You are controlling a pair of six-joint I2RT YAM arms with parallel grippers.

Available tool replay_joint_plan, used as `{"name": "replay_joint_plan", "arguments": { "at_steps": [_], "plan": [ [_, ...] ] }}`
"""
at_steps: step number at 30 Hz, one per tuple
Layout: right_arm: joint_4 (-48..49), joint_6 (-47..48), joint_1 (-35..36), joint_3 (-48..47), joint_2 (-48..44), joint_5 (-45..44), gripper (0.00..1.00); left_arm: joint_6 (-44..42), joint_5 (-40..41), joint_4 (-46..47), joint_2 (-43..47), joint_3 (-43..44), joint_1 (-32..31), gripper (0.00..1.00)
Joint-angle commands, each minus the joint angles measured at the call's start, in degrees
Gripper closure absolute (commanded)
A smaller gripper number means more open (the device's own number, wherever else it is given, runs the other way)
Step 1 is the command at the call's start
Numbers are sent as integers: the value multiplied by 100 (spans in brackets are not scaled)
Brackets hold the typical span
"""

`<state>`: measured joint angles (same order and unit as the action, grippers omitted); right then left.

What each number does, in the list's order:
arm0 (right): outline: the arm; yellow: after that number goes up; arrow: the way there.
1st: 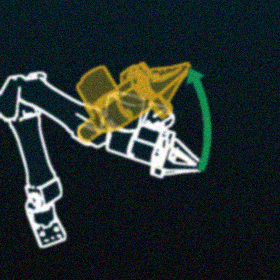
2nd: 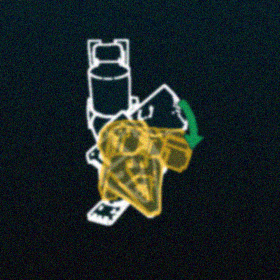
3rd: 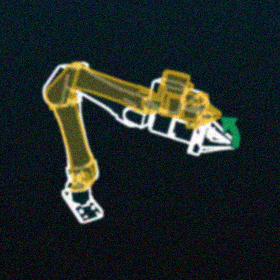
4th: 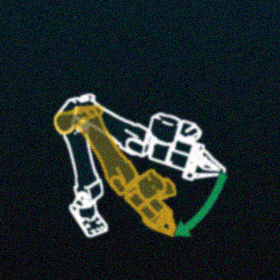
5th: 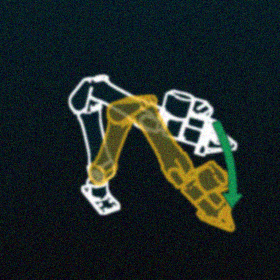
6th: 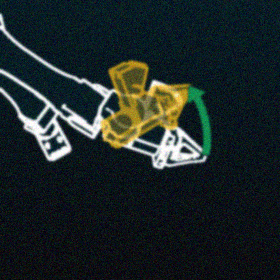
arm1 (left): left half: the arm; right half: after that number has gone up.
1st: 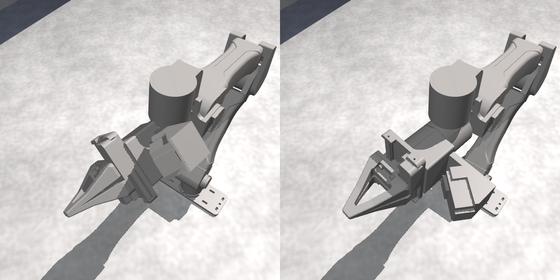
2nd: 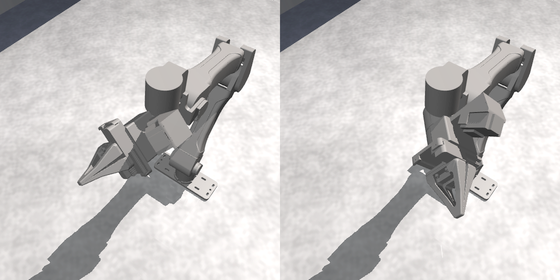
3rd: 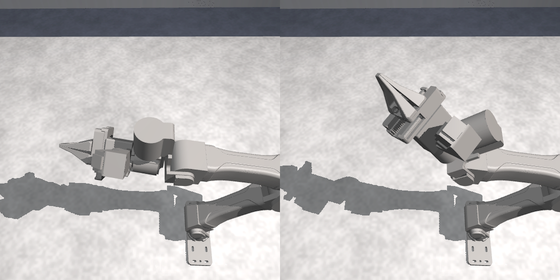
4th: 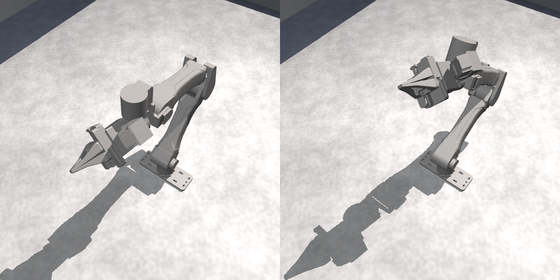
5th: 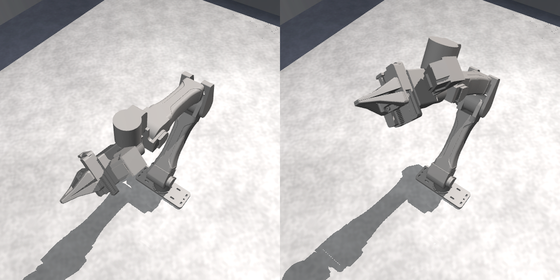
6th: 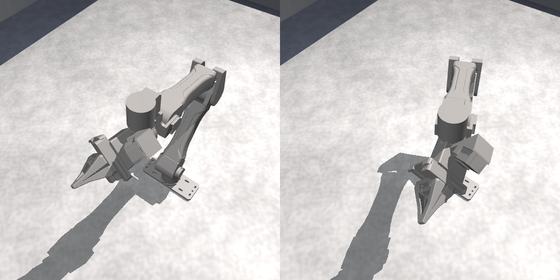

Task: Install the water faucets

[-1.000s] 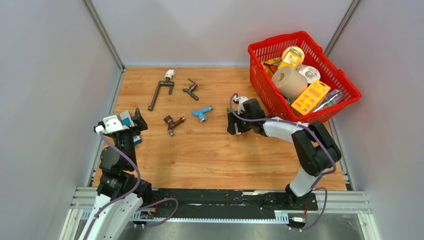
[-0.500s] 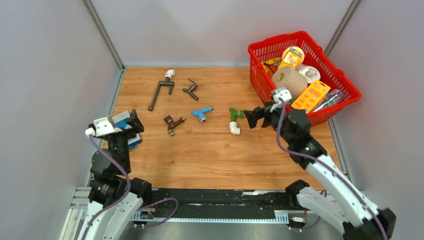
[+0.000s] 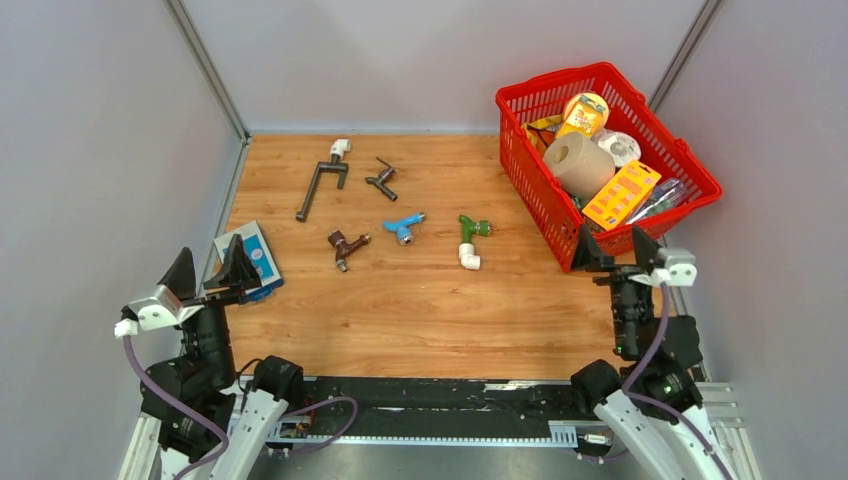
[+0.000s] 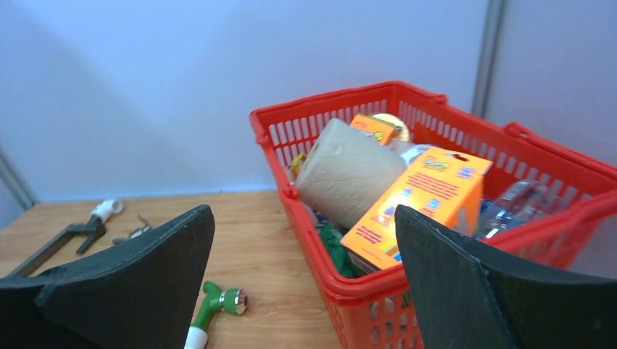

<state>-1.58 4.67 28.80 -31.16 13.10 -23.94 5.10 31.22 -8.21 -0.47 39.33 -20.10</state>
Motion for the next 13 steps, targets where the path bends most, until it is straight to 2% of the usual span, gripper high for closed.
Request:
{"name": "replay_joint_plan", "arguments": {
  "at_steps": [1, 4, 7, 13],
  "plan": [
    [106, 218, -6, 215, -834, -988, 0, -168, -406, -137, 337, -13, 41, 0],
    [334, 403, -6, 303, -1152, -1445, 0, -176, -389, -120, 320, -144, 32, 0],
    [326, 150, 3, 259, -1135, -2095, 0, -168, -389, -94, 267, -250, 32, 0],
    [220, 17, -14, 172, -1258, -1851, 0, -107, -688, 311, 284, -576, 32, 0]
  ]
}}
